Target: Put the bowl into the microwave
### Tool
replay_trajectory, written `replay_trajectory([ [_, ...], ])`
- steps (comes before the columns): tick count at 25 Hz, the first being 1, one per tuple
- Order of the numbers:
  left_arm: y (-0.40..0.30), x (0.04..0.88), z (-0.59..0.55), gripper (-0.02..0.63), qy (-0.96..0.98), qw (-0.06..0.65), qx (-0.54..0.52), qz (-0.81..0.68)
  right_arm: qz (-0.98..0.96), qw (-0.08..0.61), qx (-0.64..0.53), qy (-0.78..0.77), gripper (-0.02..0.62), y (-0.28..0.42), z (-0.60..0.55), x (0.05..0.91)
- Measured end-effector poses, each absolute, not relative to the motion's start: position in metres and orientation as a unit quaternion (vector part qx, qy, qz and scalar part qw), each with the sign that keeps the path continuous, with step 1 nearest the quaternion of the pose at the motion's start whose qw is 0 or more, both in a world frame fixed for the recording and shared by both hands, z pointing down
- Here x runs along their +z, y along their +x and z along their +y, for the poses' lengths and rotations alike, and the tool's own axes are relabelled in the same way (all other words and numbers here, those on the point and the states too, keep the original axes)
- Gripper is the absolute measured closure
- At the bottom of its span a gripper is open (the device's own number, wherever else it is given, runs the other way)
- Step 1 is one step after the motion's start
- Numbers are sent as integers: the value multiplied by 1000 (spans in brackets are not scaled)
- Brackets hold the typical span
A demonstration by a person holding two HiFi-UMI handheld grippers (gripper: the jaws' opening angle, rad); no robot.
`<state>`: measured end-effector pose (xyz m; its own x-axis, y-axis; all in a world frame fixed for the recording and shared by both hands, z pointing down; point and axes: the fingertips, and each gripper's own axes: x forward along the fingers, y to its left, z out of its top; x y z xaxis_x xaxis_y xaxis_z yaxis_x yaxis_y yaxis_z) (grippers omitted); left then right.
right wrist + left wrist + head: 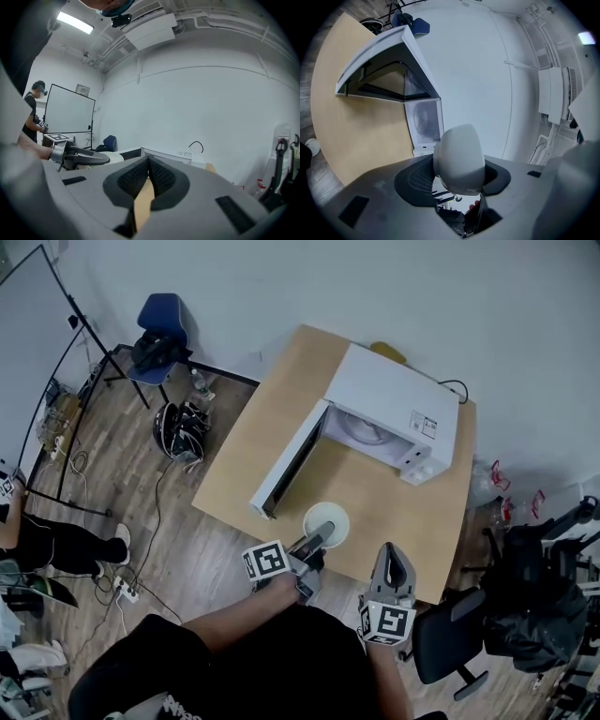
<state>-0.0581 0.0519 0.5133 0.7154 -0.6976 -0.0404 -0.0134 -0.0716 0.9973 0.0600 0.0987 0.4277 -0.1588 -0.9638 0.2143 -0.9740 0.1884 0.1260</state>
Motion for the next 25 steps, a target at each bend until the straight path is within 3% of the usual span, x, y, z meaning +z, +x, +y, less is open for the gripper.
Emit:
replay_trajectory([
  [9, -50, 535, -10, 382, 697, 638, -219, -243, -730, 133, 30, 670, 535, 59, 52, 433],
  [25, -15, 559, -83, 382, 674, 654, -223, -262, -729, 122, 40, 673, 535, 94, -5, 440],
])
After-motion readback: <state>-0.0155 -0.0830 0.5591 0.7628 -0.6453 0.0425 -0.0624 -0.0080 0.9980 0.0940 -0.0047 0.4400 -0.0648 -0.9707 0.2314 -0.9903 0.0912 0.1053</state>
